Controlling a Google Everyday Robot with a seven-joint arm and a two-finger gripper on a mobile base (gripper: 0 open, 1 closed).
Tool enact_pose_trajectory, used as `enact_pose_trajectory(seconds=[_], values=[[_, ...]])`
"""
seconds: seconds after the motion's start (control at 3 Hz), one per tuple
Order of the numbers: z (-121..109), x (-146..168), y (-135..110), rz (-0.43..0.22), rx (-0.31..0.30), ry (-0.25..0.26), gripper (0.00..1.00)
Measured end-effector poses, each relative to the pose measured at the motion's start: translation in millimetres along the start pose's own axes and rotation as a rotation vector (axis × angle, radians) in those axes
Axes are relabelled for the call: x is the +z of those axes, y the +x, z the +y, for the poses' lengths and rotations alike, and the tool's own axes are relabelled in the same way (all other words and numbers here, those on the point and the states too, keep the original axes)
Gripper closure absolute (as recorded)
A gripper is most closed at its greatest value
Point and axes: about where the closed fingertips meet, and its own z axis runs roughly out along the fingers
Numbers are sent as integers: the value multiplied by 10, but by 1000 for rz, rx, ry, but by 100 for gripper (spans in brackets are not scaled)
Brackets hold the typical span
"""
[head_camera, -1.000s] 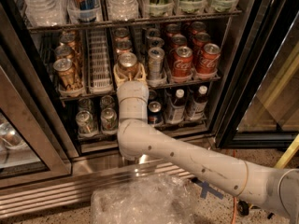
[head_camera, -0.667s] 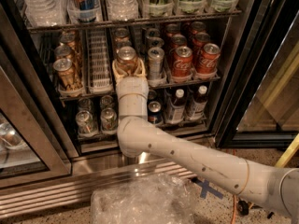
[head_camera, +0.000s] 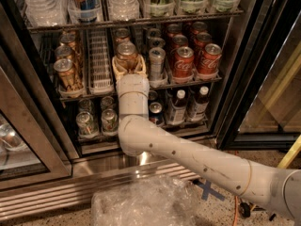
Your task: Pick orange can from middle shelf of fridge
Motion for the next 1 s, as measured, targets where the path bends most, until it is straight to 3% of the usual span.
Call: enact_pose_trajectory(seconds=[0.67, 1.0], values=[[172, 161, -595, -108, -4, -48, 100], [172, 160, -594, -108, -4, -48, 100]])
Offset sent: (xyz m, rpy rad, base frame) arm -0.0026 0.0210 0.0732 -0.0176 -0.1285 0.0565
